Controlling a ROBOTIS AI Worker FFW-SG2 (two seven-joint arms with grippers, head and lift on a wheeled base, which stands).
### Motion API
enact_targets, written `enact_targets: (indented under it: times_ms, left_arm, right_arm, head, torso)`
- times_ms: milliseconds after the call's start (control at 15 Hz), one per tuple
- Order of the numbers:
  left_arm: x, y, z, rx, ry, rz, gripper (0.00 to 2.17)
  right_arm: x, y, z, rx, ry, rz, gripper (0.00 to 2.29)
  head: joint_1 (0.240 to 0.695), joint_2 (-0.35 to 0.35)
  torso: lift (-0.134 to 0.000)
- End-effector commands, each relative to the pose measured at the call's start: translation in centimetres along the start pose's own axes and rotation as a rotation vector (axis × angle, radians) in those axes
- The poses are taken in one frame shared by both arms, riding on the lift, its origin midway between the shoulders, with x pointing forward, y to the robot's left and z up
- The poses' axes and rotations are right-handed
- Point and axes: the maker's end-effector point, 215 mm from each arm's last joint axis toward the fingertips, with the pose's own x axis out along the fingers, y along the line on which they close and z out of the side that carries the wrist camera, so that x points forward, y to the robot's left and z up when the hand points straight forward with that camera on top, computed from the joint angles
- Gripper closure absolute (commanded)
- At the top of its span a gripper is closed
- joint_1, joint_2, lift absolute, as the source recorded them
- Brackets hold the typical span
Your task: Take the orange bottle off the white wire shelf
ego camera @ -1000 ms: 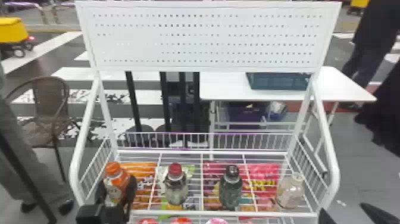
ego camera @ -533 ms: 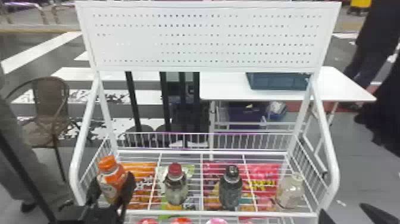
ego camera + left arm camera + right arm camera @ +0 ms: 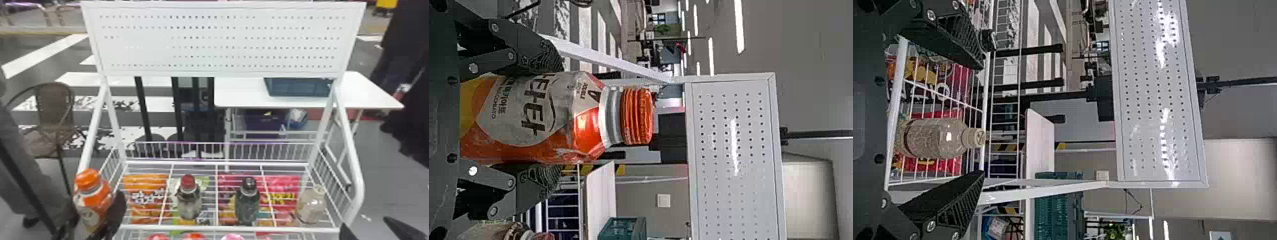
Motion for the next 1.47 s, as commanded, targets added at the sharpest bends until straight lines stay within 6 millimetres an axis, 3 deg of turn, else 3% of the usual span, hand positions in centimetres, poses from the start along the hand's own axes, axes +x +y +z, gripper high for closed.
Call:
enact_targets:
  times_ms: [0, 333, 467, 1400]
  left_arm:
    - [-2.0, 0.0, -0.1, 0.015, 0.038, 0.001, 0.61]
    - [-4.2, -0.1, 1.0, 0.023, 0.032, 0.000, 0.61]
    - [-4.3, -0.4, 2.1, 0.018, 0.014, -0.003, 0.61]
    - [-4.5, -0.2, 2.8, 0.020, -0.007, 0.003, 0.61]
  right_arm:
    - [-0.1, 0.0, -0.1, 0.000, 0.003, -0.001, 0.15]
    - [0.0, 0.0, -0.5, 0.002, 0.009, -0.002, 0.15]
    - [-0.1, 0.1, -0.5, 0.001, 0.010, -0.003, 0.15]
    - [-0.4, 0.4, -0.2, 0.001, 0.010, 0.007, 0.15]
  head:
    - [0.499, 0.000]
    - [0.499, 0.000]
    - [0.499, 0.000]
    - [0.499, 0.000]
  torso:
    - [0.000]
    - [0.000]
    - [0.000]
    - [0.000]
